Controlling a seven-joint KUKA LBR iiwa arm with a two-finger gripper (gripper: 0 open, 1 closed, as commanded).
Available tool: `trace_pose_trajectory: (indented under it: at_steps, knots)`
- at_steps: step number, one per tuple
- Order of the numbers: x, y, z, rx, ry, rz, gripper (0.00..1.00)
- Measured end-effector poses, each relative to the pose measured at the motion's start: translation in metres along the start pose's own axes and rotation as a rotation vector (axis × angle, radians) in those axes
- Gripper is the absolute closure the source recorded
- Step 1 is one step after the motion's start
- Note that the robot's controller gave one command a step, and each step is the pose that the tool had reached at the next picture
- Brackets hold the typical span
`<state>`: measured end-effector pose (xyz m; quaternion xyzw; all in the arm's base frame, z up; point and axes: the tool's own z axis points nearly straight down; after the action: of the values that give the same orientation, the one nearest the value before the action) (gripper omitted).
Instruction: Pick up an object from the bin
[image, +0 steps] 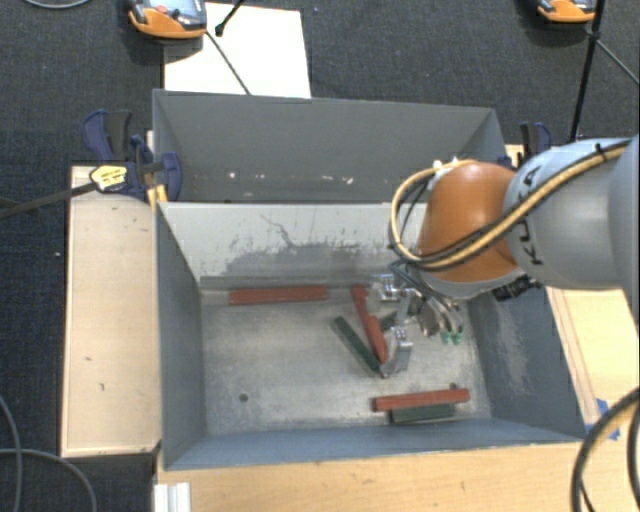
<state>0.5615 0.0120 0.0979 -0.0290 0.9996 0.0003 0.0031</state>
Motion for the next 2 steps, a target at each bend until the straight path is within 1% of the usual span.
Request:
trace_pose_trajectory:
  at_steps: [1, 2]
  knots:
    - [0.030, 0.011, 0.016, 0.000, 0.005, 0.028, 0.00]
    - [0.007, -0.003, 0.022, -0.001, 0.006, 0.041, 0.00]
